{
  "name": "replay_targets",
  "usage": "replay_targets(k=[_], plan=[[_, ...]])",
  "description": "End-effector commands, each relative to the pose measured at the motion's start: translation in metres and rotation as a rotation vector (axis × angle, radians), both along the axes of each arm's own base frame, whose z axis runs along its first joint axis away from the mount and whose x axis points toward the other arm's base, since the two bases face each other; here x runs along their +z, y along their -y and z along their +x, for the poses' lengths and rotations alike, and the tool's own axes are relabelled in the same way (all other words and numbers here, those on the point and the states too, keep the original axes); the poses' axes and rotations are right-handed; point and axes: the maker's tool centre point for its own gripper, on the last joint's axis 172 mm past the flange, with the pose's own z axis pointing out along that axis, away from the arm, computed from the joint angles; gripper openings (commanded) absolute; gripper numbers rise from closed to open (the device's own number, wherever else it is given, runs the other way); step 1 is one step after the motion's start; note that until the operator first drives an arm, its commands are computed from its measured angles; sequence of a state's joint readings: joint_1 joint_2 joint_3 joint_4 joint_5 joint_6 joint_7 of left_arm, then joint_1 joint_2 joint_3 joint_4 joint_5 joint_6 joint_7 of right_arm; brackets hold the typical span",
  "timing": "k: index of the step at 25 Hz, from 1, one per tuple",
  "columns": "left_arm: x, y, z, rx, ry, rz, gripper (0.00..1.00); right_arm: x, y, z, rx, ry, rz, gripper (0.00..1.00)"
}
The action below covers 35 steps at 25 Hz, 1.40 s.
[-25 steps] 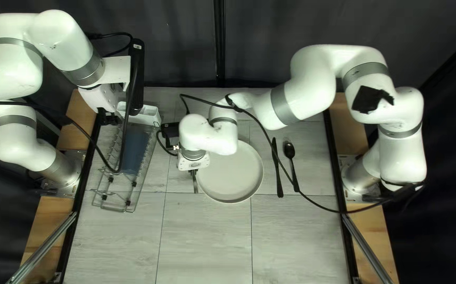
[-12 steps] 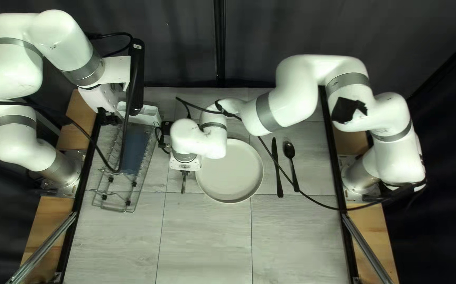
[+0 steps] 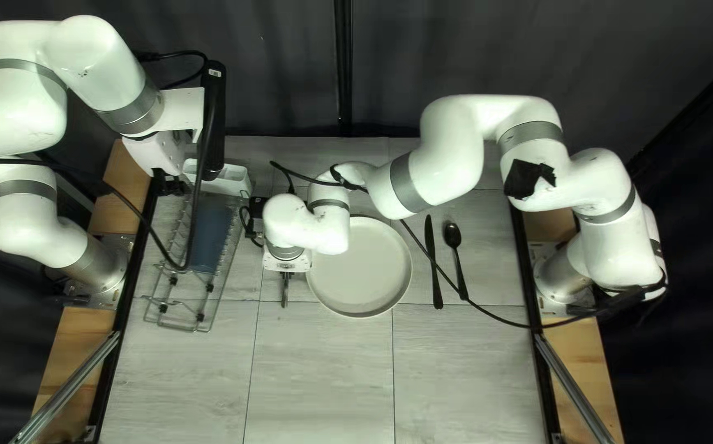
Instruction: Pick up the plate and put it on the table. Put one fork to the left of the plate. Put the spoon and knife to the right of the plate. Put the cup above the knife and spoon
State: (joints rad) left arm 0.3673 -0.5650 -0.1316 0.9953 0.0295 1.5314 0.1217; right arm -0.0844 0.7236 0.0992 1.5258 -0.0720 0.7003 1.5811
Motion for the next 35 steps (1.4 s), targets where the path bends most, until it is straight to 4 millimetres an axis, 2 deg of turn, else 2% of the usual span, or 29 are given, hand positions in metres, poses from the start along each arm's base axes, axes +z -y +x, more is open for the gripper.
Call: replay_targets(k=[1,4,5,9,12,13,14,16,17,18,19,20,22,23,25,32,34,35], plan=[[0.0,0.0,0.0,0.0,0.0,0.0,1.0,0.019,-0.005,0.001,0.023,0.0,-0.032,1.0],[0.0,0.0,0.0,0.0,0.0,0.0,1.0,0.048,-0.01,-0.006,0.039,0.023,-0.079,1.0],[0.0,0.0,0.0,0.0,0.0,0.0,1.0,0.067,-0.012,-0.015,0.049,0.041,-0.109,1.0],[0.0,0.0,0.0,0.0,0.0,0.0,1.0,0.1,-0.015,-0.048,0.09,0.082,-0.187,1.0],[0.0,0.0,0.0,0.0,0.0,0.0,1.0,0.116,-0.022,-0.09,0.206,0.092,-0.242,1.0],[0.0,0.0,0.0,0.0,0.0,0.0,1.0,0.122,-0.025,-0.113,0.294,0.099,-0.259,1.0],[0.0,0.0,0.0,0.0,0.0,0.0,1.0,0.124,-0.026,-0.121,0.338,0.101,-0.267,1.0],[0.0,0.0,0.0,0.0,0.0,0.0,1.0,0.136,-0.03,-0.152,0.493,0.086,-0.299,1.0],[0.0,0.0,0.0,0.0,0.0,0.0,1.0,0.14,-0.031,-0.159,0.532,0.077,-0.309,1.0],[0.0,0.0,0.0,0.0,0.0,0.0,1.0,0.149,-0.034,-0.175,0.614,0.056,-0.323,1.0],[0.0,0.0,0.0,0.0,0.0,0.0,1.0,0.152,-0.035,-0.181,0.65,0.046,-0.328,1.0],[0.0,0.0,0.0,0.0,0.0,0.0,1.0,0.164,-0.036,-0.2,0.727,0.016,-0.335,1.0],[0.0,0.0,0.0,0.0,0.0,0.0,1.0,0.176,-0.035,-0.217,0.807,-0.01,-0.329,1.0],[0.0,0.0,0.0,0.0,0.0,0.0,1.0,0.187,-0.031,-0.234,0.859,-0.024,-0.309,1.0],[0.0,0.0,0.0,0.0,0.0,0.0,1.0,0.197,-0.021,-0.252,0.886,-0.031,-0.275,1.0],[0.0,0.0,0.0,0.0,0.0,0.0,1.0,0.197,-0.021,-0.252,0.886,-0.031,-0.275,1.0],[0.0,0.0,0.0,0.0,0.0,0.0,1.0,0.199,-0.02,-0.265,0.911,-0.046,-0.289,1.0],[0.0,0.0,0.0,0.0,0.0,0.0,1.0,0.213,-0.017,-0.285,0.942,-0.046,-0.297,1.0]])
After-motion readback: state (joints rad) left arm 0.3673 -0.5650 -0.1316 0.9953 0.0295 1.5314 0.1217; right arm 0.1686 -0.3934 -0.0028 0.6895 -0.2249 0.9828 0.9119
